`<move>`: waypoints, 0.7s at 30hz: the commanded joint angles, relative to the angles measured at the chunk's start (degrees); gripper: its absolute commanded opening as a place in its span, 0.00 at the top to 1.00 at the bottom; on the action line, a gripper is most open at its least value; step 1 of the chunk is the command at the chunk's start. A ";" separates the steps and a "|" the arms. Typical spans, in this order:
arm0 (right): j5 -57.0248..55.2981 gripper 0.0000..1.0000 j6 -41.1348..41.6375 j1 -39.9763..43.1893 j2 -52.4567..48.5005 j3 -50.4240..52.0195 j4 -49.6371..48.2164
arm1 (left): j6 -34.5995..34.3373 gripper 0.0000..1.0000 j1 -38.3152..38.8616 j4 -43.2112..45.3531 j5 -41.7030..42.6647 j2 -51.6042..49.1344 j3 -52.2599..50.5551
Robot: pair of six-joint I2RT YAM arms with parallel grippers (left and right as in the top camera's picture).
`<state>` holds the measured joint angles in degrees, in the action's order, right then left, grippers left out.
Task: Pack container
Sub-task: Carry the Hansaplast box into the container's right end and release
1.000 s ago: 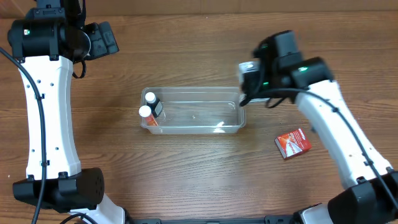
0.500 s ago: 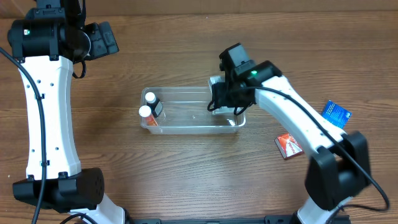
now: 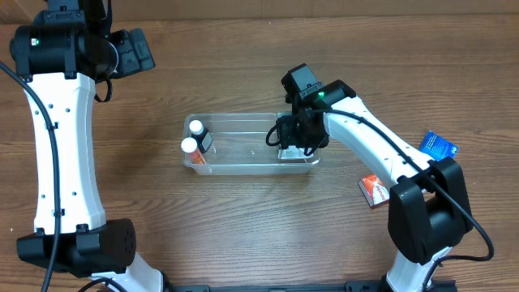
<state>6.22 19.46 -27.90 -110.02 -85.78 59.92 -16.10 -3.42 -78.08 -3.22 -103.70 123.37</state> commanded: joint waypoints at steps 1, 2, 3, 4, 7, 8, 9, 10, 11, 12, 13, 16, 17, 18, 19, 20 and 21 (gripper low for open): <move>0.57 0.33 0.55 -0.17 -0.74 0.00 2.01 | -0.20 0.03 0.07 -0.04 -0.15 1.81 1.40; 0.55 0.32 0.55 -0.17 -0.74 0.00 2.40 | -0.20 0.03 0.07 0.00 -0.15 1.81 1.40; 0.55 0.32 0.55 -0.17 -0.74 0.00 2.58 | -0.20 0.03 0.07 0.07 -0.15 1.81 1.40; 0.55 0.32 0.52 -0.17 -0.74 0.00 2.58 | -0.20 0.03 0.07 0.11 -0.15 1.81 1.40; 0.52 0.26 0.50 -0.15 -0.74 0.00 2.03 | -0.20 0.03 0.07 0.13 -0.15 1.81 1.40; 0.52 0.23 0.50 -0.15 -0.74 0.00 1.86 | -0.20 0.03 0.07 0.09 -0.15 1.81 1.40; 0.52 0.20 0.48 -0.15 -0.74 0.00 1.68 | -0.20 0.03 0.07 0.07 -0.15 1.81 1.40; 0.52 0.17 0.42 -0.15 -0.74 0.00 1.46 | -0.20 0.03 0.07 0.07 -0.15 1.81 1.40; 0.48 0.12 0.28 -0.15 -0.74 0.00 1.27 | -0.20 0.03 0.07 0.07 -0.15 1.81 1.40; 0.28 0.05 0.28 -0.15 -0.74 0.00 1.03 | -0.20 0.03 0.07 0.07 -0.15 1.81 1.40; 0.28 0.01 0.28 -0.15 -0.74 0.00 0.79 | -0.20 0.03 0.07 0.07 -0.15 1.81 1.40; 0.28 0.00 0.28 -0.09 -0.74 0.00 -0.57 | -0.20 0.03 0.07 0.11 -0.15 1.81 1.40; 0.28 0.00 0.28 0.00 -0.74 -0.02 -1.27 | -0.20 0.03 0.07 0.11 -0.15 1.81 1.40; 0.02 0.00 0.28 0.02 -0.74 -0.15 -1.84 | -0.20 0.03 0.07 0.11 -0.15 1.81 1.40; -0.48 0.00 0.20 0.02 -0.74 -0.28 -2.43 | -0.20 0.03 0.07 0.11 -0.15 1.81 1.40; -1.40 0.00 0.07 0.02 -0.66 -0.63 -2.75 | -0.20 0.03 0.07 0.11 -0.15 1.81 1.40; -2.40 0.00 0.07 0.00 -0.57 -1.11 -2.73 | -0.20 0.03 0.07 0.11 -0.15 1.81 1.40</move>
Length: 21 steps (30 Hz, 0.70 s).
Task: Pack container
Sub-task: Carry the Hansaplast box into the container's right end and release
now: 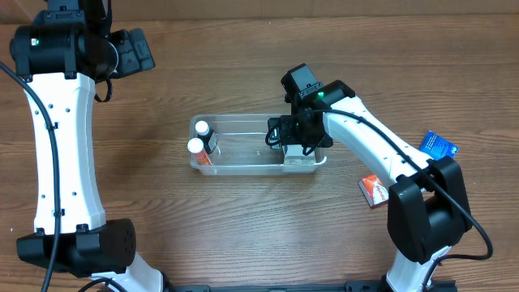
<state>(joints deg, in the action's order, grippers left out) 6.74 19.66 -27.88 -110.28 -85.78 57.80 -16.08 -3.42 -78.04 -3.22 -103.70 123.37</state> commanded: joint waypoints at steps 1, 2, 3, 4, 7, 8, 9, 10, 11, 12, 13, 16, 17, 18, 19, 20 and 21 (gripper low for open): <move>-3.80 0.00 -0.13 -0.02 -0.24 -1.62 -0.48 | -0.20 0.03 0.07 0.04 -0.15 1.81 1.40; -5.20 0.00 -0.13 -0.02 0.13 -2.49 -0.20 | -0.20 0.03 0.07 0.02 -0.15 1.81 1.40; -6.43 0.00 -0.13 0.00 0.70 -3.32 0.15 | -0.20 0.03 0.07 0.00 -0.15 1.81 1.40; -7.85 0.00 -0.11 0.00 1.40 -4.33 0.66 | -0.20 0.03 0.07 0.02 -0.15 1.81 1.40; -12.39 0.00 -0.07 0.74 4.85 -8.61 3.04 | -0.20 0.03 0.07 0.02 -0.15 1.81 1.40; -13.03 0.00 0.09 1.38 6.10 -10.01 3.89 | -0.20 0.03 0.07 0.02 -0.15 1.81 1.40; -13.40 0.00 0.52 2.32 7.50 -11.41 4.83 | -0.20 0.03 0.07 0.02 -0.15 1.81 1.40; -13.53 0.00 1.09 3.50 8.87 -12.59 5.70 | -0.20 0.03 0.07 0.02 -0.15 1.81 1.40; -13.84 0.00 2.34 5.03 10.27 -13.53 6.58 | -0.20 0.03 0.07 0.02 -0.15 1.81 1.40; -14.29 0.00 4.24 6.97 11.82 -14.23 7.52 | -0.20 0.03 0.07 0.02 -0.15 1.81 1.40; -14.69 0.00 6.43 9.46 13.42 -14.58 8.44 | -0.20 0.03 0.07 0.02 -0.15 1.81 1.40; -14.67 0.00 12.66 18.95 16.94 -14.58 11.82 | -0.20 0.03 0.07 0.07 -0.20 1.81 1.40; -14.62 0.00 14.75 22.45 17.42 -14.58 13.35 | -0.20 0.03 0.07 0.09 -0.17 1.81 1.40; -14.43 0.00 16.33 25.83 17.55 -14.58 14.99 | -0.20 0.03 0.07 0.15 -0.20 1.81 1.40; -13.97 0.00 16.85 30.01 17.49 -14.43 16.87 | -0.20 0.03 0.07 0.28 -0.17 1.81 1.40; -13.46 0.00 16.81 32.89 17.25 -13.81 17.81 | -0.20 0.03 0.07 0.33 -0.20 1.81 1.40; -12.92 0.00 16.83 35.39 17.11 -12.90 18.53 | -0.20 0.03 0.07 0.46 -0.20 1.81 1.40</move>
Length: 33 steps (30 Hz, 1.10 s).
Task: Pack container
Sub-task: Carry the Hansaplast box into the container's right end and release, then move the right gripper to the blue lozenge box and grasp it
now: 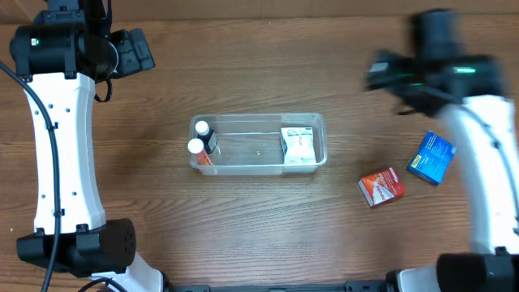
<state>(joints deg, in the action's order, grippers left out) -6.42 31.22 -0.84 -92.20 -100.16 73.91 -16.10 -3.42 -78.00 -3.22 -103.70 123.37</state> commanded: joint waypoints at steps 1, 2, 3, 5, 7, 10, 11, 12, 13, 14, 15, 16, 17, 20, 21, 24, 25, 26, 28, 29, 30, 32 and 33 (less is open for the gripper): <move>0.48 0.00 5.22 10.64 -1.18 2.60 2.99 | -0.17 0.03 0.07 0.48 -0.17 1.81 1.40; 0.48 0.00 5.18 12.98 -1.38 4.42 3.21 | -0.17 0.03 0.07 0.57 -0.20 1.81 1.40; 0.48 0.00 5.01 14.60 -1.40 6.27 3.04 | -0.17 0.03 0.07 0.59 -0.17 1.81 1.40; 0.46 0.00 5.01 17.53 -1.40 10.73 1.95 | -0.17 0.03 0.07 0.61 -0.17 1.81 1.40; 0.50 0.00 4.76 19.85 -1.40 15.76 -0.48 | -0.17 0.03 0.07 0.61 -0.17 1.81 1.40; 0.50 0.00 3.58 21.53 -1.42 22.21 -5.01 | -0.17 0.03 0.07 0.66 -0.15 1.81 1.40; 0.68 0.00 2.80 21.77 -1.42 24.50 -6.93 | -0.20 0.03 0.07 0.66 -0.15 1.81 1.40; 0.70 0.00 2.49 21.84 -1.40 25.83 -8.07 | -0.20 0.03 0.07 0.68 -0.15 1.81 1.40; 0.87 0.00 1.79 21.84 -1.40 27.52 -9.64 | -0.20 0.03 0.07 0.68 -0.15 1.81 1.40; 1.11 0.00 1.51 21.81 -1.42 28.89 -10.95 | -0.17 0.03 0.07 0.68 -0.15 1.81 1.40; 1.14 0.00 1.53 21.81 -1.46 30.42 -12.33 | -0.20 0.03 0.07 0.68 -0.15 1.81 1.40; 1.14 0.00 1.55 21.81 -1.46 31.52 -13.33 | -0.20 0.03 0.07 0.66 -0.13 1.81 1.40; 1.11 0.00 1.53 21.81 -1.46 32.48 -14.23 | -0.20 0.03 0.07 0.66 -0.13 1.81 1.40; 1.09 0.00 1.51 21.81 -1.46 35.04 -16.76 | -0.20 0.03 0.07 0.66 -0.13 1.81 1.40; 1.09 0.00 1.51 21.84 -1.46 35.78 -17.44 | -0.20 0.03 0.07 0.66 -0.13 1.81 1.40; 0.59 0.00 0.66 21.81 -1.46 37.53 -19.69 | -0.17 0.03 0.07 0.66 -0.13 1.81 1.40; 0.39 0.00 -0.50 21.81 -1.46 38.10 -20.81 | -0.20 0.03 0.07 0.66 -0.15 1.81 1.40; 0.46 0.00 -1.49 21.81 -1.46 38.42 -21.53 | -0.20 0.03 0.07 0.66 -0.15 1.81 1.40; 0.44 0.00 -3.76 21.81 -1.46 39.54 -23.74 | -0.20 0.03 0.07 0.68 -0.13 1.81 1.40; 0.42 0.00 -4.74 21.81 -1.46 40.17 -24.65 | -0.20 0.03 0.07 0.70 -0.15 1.81 1.40; 0.09 0.00 -4.70 21.84 -1.46 40.50 -24.94 | -0.17 0.03 0.07 0.68 -0.15 1.81 1.40; -0.94 0.00 -4.70 21.81 -1.46 41.13 -25.55 | -0.20 0.03 0.07 0.68 -0.15 1.81 1.40; -1.57 0.00 -4.70 21.81 -1.46 41.35 -25.92 | -0.20 0.03 0.07 0.68 -0.15 1.81 1.40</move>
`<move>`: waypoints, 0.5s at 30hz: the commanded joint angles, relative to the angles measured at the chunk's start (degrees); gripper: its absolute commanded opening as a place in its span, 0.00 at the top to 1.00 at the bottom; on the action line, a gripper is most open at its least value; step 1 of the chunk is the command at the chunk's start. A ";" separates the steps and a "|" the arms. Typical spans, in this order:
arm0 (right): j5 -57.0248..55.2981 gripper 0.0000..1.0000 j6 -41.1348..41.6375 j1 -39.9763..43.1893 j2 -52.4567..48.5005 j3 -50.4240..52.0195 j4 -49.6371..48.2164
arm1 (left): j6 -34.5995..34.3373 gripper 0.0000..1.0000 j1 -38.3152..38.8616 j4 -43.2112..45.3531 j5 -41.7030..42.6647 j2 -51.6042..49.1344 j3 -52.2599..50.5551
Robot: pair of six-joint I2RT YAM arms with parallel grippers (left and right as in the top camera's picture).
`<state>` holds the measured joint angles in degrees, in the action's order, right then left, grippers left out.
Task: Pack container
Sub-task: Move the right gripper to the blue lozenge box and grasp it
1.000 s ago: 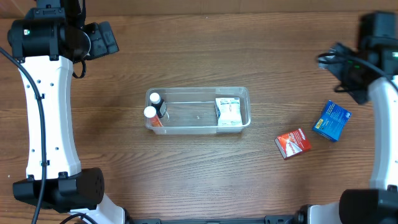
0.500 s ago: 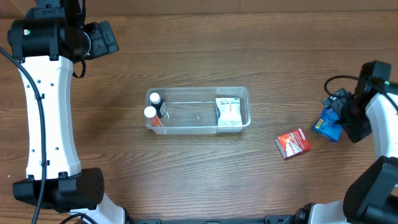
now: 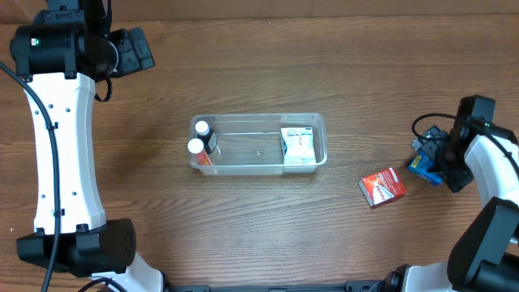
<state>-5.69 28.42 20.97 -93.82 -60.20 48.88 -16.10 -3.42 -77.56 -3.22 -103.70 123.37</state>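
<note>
The clear plastic container (image 3: pixel 258 169) lies mid-table. Two white-capped bottles (image 3: pixel 199 138) stand at its left end and a white packet (image 3: pixel 298 147) lies at its right end. A red box (image 3: pixel 382 186) rests on the table to the container's right. Farther right is a blue box (image 3: pixel 420 167), mostly covered by my right gripper (image 3: pixel 435 156), which is down on it; its jaws are hidden from above. My left gripper (image 3: pixel 135 50) hangs far off at the back left, away from every object, and its jaw state cannot be made out.
The left arm's white links run down the left side of the table. The right arm reaches in from the front right edge. Bare wood surrounds the container.
My right arm was raised at the back right, blurred, above the blue box. Now its gripper is low on the blue box. Container, packet, red box and left arm are unchanged.
My right gripper was first inside the container's right end at the white packet. Then the container sat slightly farther right with the gripper still in it. Then the packet lay alone in the container with the arm raised at the back right; now the gripper is at the blue box.
</note>
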 commanded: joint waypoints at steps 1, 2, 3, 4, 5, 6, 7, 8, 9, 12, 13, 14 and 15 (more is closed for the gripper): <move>-2.91 0.00 -1.92 0.00 0.15 1.62 -1.31 | -0.17 0.02 0.07 0.24 -0.15 1.81 1.40; -3.54 0.00 -1.95 0.00 0.15 1.86 -1.86 | -0.17 0.03 0.07 0.24 -0.15 1.81 1.40; -4.20 0.00 -1.95 0.00 0.15 2.14 -2.54 | -0.17 0.02 0.07 0.24 -0.15 1.81 1.40; -4.63 0.00 -2.05 0.00 0.15 2.54 -3.39 | -0.17 0.03 0.07 0.24 -0.15 1.81 1.40; -4.61 0.00 -2.89 0.00 0.15 3.13 -4.59 | -0.17 0.03 0.07 0.24 -0.15 1.81 1.40; -4.61 0.00 -3.37 0.00 0.15 3.67 -5.62 | -0.20 0.02 0.07 0.24 -0.13 1.81 1.40; -4.61 0.00 -3.43 0.00 0.15 4.44 -6.84 | -0.20 0.03 0.07 0.24 -0.15 1.81 1.40; -4.61 0.00 -3.43 0.00 0.15 4.94 -7.43 | -0.17 0.03 0.07 0.24 -0.15 1.81 1.40; -4.57 0.00 -3.72 0.00 0.09 5.40 -8.11 | -0.17 0.03 0.07 0.24 -0.15 1.81 1.40; -3.58 0.00 -6.45 0.00 -0.17 6.08 -9.53 | -0.20 0.03 0.07 0.24 -0.13 1.81 1.40; -3.23 0.00 -7.19 0.00 -0.35 6.25 -9.97 | -0.20 0.03 0.07 0.24 -0.15 1.81 1.40; -3.26 0.00 -7.34 0.00 -0.50 6.25 -10.03 | -0.20 0.03 0.07 0.24 -0.15 1.81 1.40; -3.26 0.00 -7.69 0.00 -0.74 6.25 -10.12 | -0.20 0.03 0.07 0.24 -0.15 1.81 1.40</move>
<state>-9.02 23.42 20.97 -93.89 -54.39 39.57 -16.08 -3.42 -77.56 -3.22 -103.70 123.37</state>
